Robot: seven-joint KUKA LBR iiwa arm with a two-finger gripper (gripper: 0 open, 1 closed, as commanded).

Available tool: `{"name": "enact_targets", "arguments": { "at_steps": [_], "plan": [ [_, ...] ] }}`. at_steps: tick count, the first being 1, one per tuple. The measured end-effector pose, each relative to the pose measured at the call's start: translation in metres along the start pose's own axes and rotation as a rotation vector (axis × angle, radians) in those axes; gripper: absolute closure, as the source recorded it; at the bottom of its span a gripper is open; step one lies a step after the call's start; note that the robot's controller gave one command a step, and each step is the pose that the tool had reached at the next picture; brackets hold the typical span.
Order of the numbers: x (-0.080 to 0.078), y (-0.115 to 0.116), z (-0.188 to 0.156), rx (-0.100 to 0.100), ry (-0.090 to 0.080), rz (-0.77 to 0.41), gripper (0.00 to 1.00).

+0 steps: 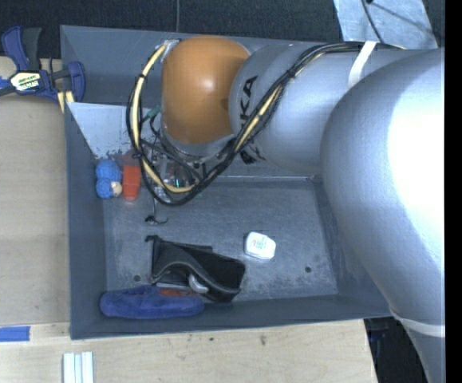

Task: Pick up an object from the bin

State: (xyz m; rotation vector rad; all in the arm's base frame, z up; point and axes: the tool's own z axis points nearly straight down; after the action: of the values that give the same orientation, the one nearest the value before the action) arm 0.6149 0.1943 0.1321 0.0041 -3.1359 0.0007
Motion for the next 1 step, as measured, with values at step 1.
{"name": "enact_targets", "arguments": {
  "at_steps": [1],
  "plan": [
    [0.0627, -0.0202, 0.0584, -0.013, -0.018, -0.088, 0.00]
  ]
}}
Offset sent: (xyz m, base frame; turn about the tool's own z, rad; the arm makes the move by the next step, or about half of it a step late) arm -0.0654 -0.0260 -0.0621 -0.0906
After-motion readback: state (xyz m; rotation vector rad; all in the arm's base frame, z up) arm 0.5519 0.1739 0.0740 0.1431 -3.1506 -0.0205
